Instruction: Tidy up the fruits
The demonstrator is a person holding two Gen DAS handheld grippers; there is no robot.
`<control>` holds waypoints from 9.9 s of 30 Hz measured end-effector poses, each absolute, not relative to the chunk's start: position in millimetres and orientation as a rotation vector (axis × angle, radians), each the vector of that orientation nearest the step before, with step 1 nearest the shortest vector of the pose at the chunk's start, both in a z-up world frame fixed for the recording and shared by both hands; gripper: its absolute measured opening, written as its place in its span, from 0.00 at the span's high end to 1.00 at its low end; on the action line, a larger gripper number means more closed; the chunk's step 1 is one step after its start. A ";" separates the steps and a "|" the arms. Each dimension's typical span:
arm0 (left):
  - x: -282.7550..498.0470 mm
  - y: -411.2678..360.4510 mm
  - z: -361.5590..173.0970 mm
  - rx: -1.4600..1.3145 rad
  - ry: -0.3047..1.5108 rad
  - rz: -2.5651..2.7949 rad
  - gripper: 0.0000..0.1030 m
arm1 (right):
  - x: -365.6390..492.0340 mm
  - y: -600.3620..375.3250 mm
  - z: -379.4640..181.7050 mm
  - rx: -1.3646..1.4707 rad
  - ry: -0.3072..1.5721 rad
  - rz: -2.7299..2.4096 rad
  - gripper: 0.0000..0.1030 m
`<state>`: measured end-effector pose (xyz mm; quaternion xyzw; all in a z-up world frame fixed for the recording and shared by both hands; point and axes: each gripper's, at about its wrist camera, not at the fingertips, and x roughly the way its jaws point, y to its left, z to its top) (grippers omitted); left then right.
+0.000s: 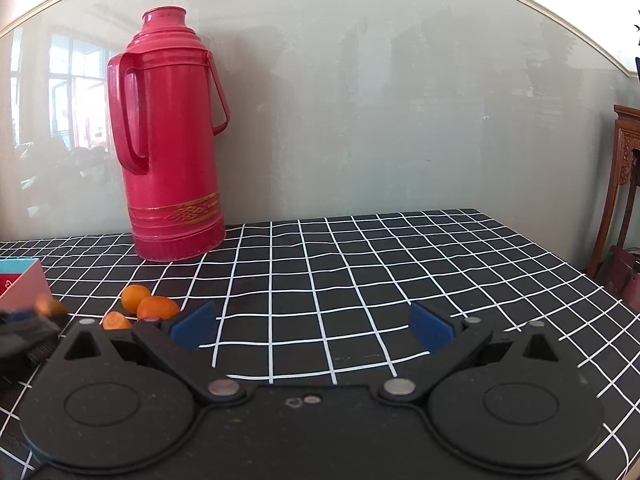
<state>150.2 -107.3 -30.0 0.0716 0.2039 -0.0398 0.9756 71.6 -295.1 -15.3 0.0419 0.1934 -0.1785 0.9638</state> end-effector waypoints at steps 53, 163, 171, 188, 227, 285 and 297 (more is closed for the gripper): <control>81.3 169.2 2.0 -0.181 0.386 0.529 0.10 | 188.1 -187.9 -55.8 0.092 0.638 -0.064 0.74; 181.3 -187.6 -38.3 0.156 0.493 -0.197 0.60 | 67.3 -312.9 -12.9 0.149 0.386 -0.407 0.06; 153.3 -136.8 -9.6 0.162 0.408 -0.091 0.60 | 75.3 -294.5 -13.8 0.125 0.395 -0.345 0.06; 148.2 38.6 -11.2 0.048 0.520 0.294 0.60 | 109.5 -204.0 -19.5 0.059 0.444 -0.111 0.06; 101.0 104.1 2.9 -0.007 0.395 0.354 0.11 | 235.6 -200.6 -58.3 0.081 0.628 -0.114 0.66; -41.0 83.2 72.5 -0.017 0.417 0.217 0.00 | -15.7 -145.0 51.6 0.131 0.416 0.134 0.06; -72.7 76.2 82.2 -0.019 0.392 0.203 0.00 | -41.2 -139.7 63.3 0.120 0.384 0.140 0.06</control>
